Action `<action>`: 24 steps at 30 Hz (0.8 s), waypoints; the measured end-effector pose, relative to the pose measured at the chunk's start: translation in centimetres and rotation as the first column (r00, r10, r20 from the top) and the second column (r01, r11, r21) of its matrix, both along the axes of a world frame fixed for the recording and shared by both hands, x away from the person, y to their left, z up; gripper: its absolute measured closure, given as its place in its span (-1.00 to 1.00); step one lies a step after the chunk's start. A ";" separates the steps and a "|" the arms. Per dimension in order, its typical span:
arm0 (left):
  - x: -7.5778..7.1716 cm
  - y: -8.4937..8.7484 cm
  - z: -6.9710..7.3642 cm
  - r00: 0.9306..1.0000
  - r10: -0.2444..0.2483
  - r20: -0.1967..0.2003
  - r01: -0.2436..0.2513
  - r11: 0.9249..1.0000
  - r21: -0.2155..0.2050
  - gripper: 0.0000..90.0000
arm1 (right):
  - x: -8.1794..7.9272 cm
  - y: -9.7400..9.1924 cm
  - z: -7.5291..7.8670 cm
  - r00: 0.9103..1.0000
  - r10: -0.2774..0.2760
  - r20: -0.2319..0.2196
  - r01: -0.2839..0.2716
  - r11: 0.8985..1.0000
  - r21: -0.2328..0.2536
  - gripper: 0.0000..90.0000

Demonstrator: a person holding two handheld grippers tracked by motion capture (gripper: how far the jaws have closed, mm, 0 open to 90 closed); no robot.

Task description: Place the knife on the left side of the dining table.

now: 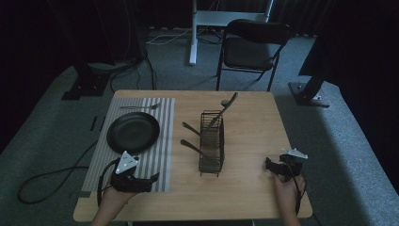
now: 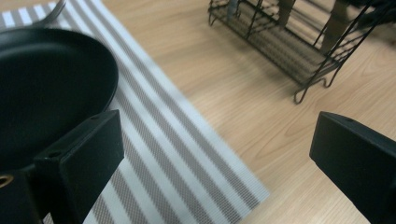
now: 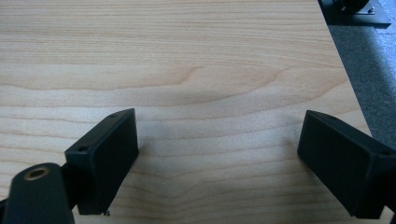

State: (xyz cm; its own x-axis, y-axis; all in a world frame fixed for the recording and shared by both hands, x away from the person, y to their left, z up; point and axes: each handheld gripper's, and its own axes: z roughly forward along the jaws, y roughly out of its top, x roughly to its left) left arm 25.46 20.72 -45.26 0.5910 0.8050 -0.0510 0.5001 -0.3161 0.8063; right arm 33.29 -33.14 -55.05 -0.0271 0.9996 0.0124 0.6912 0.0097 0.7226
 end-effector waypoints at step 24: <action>1.3 -4.3 3.8 0.986 -0.139 0.093 0.143 0.989 -0.045 -0.93 | 0.0 0.0 0.0 1.000 0.000 0.001 0.000 1.000 -0.001 -0.75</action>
State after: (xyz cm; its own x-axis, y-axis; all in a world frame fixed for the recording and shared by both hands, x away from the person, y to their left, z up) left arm 26.78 16.44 -41.42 0.7023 0.7111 -0.0321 0.3791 -0.3355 0.8624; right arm 33.30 -33.16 -55.06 -0.0274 0.9996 0.0115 0.6904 0.0107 0.7234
